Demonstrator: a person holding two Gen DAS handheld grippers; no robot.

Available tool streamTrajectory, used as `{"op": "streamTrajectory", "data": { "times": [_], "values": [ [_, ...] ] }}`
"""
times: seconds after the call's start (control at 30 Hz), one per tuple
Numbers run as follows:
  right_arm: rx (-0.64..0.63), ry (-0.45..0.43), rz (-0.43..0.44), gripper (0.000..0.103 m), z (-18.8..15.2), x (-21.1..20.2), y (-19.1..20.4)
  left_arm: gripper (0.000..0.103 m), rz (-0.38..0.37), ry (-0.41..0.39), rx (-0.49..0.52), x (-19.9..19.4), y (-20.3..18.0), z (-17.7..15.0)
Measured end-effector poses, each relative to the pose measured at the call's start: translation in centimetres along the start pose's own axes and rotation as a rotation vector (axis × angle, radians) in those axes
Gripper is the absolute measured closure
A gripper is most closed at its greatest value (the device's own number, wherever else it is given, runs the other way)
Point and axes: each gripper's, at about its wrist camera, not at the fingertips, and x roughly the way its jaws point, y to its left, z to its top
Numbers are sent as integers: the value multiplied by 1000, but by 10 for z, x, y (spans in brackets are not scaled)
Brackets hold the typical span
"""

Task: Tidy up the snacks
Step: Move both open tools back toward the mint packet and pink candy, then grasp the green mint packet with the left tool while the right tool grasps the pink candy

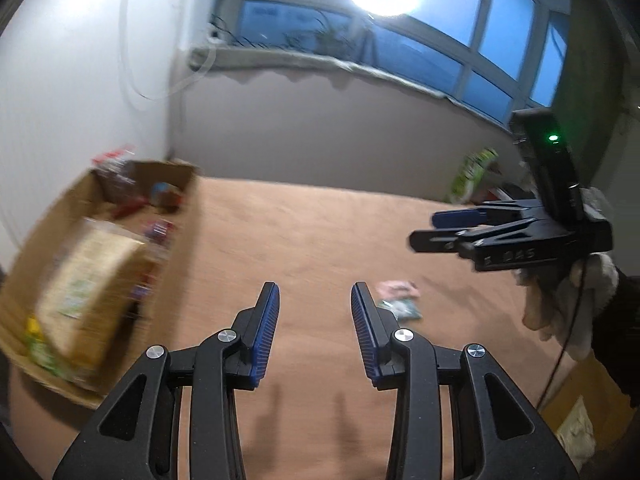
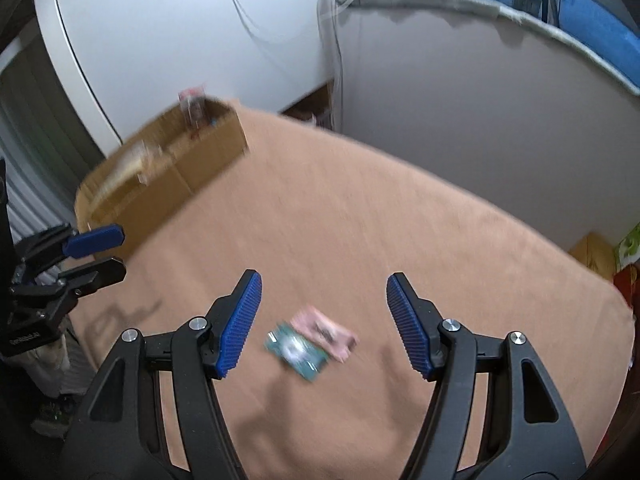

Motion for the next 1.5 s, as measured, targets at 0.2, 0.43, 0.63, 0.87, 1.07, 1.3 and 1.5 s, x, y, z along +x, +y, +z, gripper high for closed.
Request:
{"op": "streamTrajectory", "data": {
  "times": [0.2,0.43,0.63,0.87,1.07,1.3,1.5],
  "values": [
    [-96,106,27,39,-25,26,-3,67,-65,83,27,30,-27,-12],
    [-198,141,26,57,-34,45,2,70,-114,186,53,64,-50,-23],
    [-239,130,3,57,-28,54,-3,73,-153,254,37,87,-59,-28],
    [-235,110,27,65,-31,52,-13,73,-122,252,42,102,-67,-21],
    [-193,106,29,72,-33,45,-34,73,-82,247,97,114,-78,-15],
    [-189,120,64,72,-39,38,-46,73,-77,252,112,122,-82,-8],
    [-186,134,71,72,-43,33,-52,67,-32,244,152,135,-98,-4]
  ]
}}
